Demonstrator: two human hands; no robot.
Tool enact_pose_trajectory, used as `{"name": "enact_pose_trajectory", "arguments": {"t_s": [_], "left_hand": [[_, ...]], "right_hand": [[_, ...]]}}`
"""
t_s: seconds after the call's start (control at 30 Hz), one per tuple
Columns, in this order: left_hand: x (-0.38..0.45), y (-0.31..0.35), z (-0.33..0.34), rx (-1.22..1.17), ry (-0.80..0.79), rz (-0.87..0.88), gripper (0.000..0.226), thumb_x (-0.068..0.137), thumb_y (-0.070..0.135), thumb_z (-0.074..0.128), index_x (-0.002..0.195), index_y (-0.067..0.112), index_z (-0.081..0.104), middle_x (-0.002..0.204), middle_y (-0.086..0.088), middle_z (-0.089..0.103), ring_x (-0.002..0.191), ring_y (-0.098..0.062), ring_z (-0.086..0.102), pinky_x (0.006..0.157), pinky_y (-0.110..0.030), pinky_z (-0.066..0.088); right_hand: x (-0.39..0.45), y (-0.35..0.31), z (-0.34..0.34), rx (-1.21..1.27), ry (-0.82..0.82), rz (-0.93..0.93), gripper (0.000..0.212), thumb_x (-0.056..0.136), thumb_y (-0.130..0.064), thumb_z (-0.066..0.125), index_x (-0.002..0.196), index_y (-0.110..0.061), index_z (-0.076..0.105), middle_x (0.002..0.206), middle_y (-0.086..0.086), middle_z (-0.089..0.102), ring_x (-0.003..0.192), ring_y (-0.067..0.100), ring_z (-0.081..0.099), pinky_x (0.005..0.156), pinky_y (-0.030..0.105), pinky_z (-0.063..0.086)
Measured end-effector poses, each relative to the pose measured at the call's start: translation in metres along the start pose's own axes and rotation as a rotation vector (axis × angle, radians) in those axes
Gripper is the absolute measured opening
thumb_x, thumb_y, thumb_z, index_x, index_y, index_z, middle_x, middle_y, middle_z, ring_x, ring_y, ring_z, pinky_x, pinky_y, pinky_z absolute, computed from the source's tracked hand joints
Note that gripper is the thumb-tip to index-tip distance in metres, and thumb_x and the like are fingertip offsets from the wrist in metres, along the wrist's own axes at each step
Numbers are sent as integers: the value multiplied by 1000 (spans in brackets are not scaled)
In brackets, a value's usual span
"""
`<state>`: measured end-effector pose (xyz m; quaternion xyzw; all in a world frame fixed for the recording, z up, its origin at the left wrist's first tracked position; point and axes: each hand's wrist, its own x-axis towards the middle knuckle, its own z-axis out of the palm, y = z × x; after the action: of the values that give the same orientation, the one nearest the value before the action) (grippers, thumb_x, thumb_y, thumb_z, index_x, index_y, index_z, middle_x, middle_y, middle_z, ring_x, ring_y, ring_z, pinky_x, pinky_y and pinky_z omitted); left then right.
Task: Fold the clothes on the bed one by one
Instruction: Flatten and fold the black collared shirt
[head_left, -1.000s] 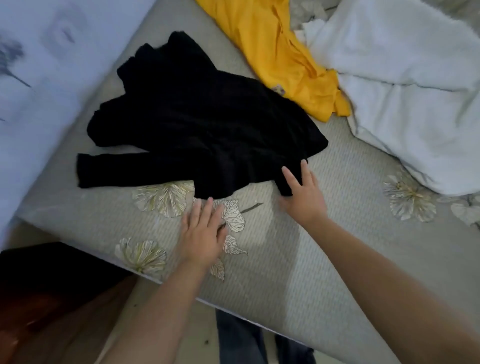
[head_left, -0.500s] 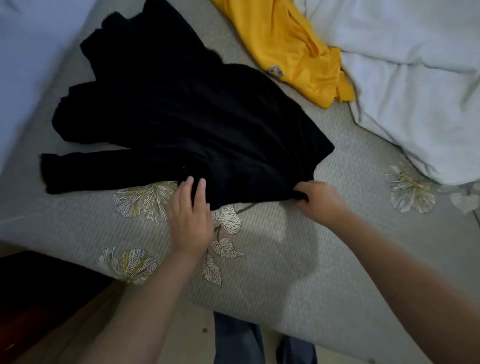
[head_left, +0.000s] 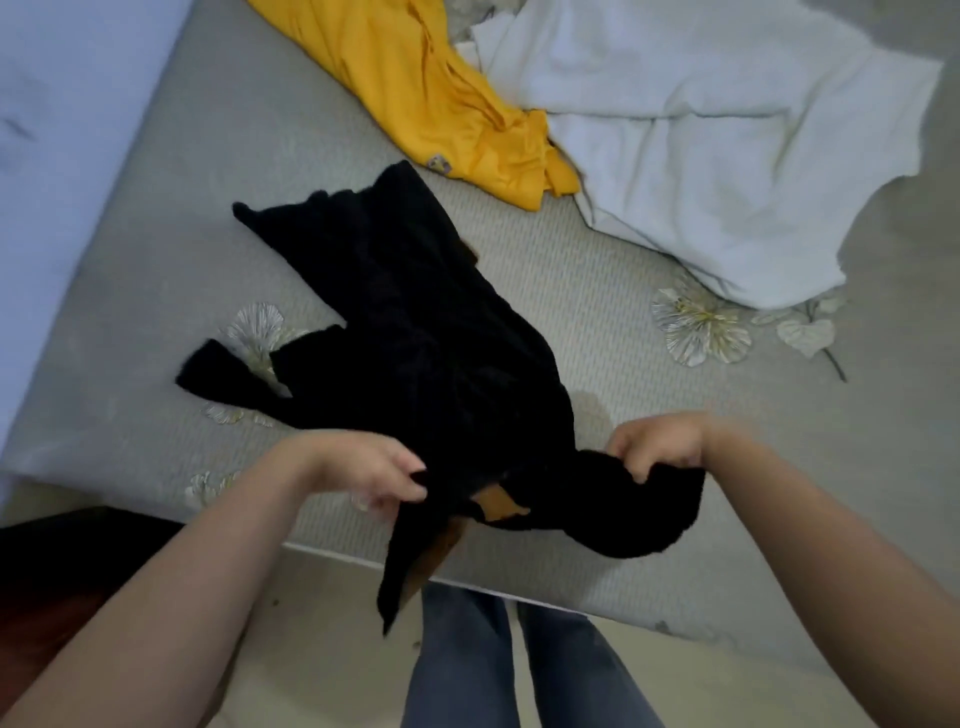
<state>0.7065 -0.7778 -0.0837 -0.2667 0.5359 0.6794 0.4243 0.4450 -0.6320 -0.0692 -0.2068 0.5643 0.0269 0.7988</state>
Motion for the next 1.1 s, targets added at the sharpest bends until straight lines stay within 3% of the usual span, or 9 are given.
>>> {"name": "enact_pose_trajectory", "arguments": {"t_s": [0.17, 0.23, 0.3, 0.4, 0.57, 0.73, 0.83, 0.97, 1.1], "left_hand": [[20, 26, -30, -1096, 952, 295, 20, 97, 18, 37, 106, 11, 53, 94, -7, 58, 89, -19, 56, 80, -29, 44], [42, 21, -26, -958, 1163, 162, 33, 97, 15, 36, 128, 7, 45, 119, -12, 55, 110, -24, 53, 94, -32, 41], [59, 10, -11, -475, 1276, -27, 37, 95, 7, 40, 132, 4, 43, 131, -14, 50, 120, -27, 48, 99, -34, 38], [74, -4, 2, -138, 1320, -77, 44, 92, 10, 49, 134, 1, 41, 135, -17, 46, 124, -30, 44, 99, -36, 37], [81, 1, -12, 92, 1396, -44, 49, 95, 23, 45, 138, 1, 34, 143, -16, 37, 134, -28, 32, 107, -40, 29], [91, 16, -42, 58, 1307, -41, 33, 95, 9, 38, 125, 3, 51, 128, -17, 50, 110, -29, 51, 84, -34, 42], [96, 30, -50, -73, 1306, -2, 29, 92, 20, 51, 115, 3, 48, 98, -9, 58, 88, -23, 54, 67, -29, 38], [106, 56, -59, -216, 1093, -85, 45, 86, 34, 61, 114, -1, 56, 106, -11, 62, 101, -30, 59, 81, -32, 47], [104, 77, -48, -66, 1016, -5, 22, 90, 26, 56, 99, 7, 63, 104, -12, 63, 103, -31, 59, 92, -40, 47]], "right_hand": [[5, -8, -37, 1196, 671, -558, 20, 95, -5, 34, 82, -10, 49, 78, 9, 57, 69, 18, 58, 72, 25, 51], [20, -4, -39, 1255, 802, -556, 15, 96, -13, 38, 85, -11, 48, 88, 12, 55, 75, 19, 56, 83, 29, 47], [40, 6, -30, 812, 908, -367, 14, 95, -17, 45, 102, -9, 53, 104, 14, 56, 87, 20, 58, 81, 28, 45], [73, 18, -8, 376, 909, -244, 47, 90, -25, 56, 131, -5, 45, 122, 9, 55, 106, 20, 55, 86, 24, 39], [108, 14, 2, 321, 1154, -178, 55, 81, -28, 67, 127, -6, 45, 122, 11, 55, 112, 27, 54, 96, 42, 46], [116, 10, -11, 325, 1179, -115, 15, 88, -19, 58, 91, -5, 57, 70, -1, 53, 71, 19, 55, 55, 21, 39], [110, 14, -16, 199, 1265, -158, 27, 90, -14, 52, 67, -2, 50, 61, 6, 46, 56, 17, 44, 45, 22, 25], [77, 35, -19, 429, 1229, -251, 10, 94, -12, 46, 87, -7, 51, 75, 0, 52, 69, 13, 50, 52, 20, 34], [45, 70, -21, 515, 1101, -204, 15, 93, -11, 50, 92, 1, 58, 89, 12, 60, 86, 26, 57, 75, 36, 47]]}}
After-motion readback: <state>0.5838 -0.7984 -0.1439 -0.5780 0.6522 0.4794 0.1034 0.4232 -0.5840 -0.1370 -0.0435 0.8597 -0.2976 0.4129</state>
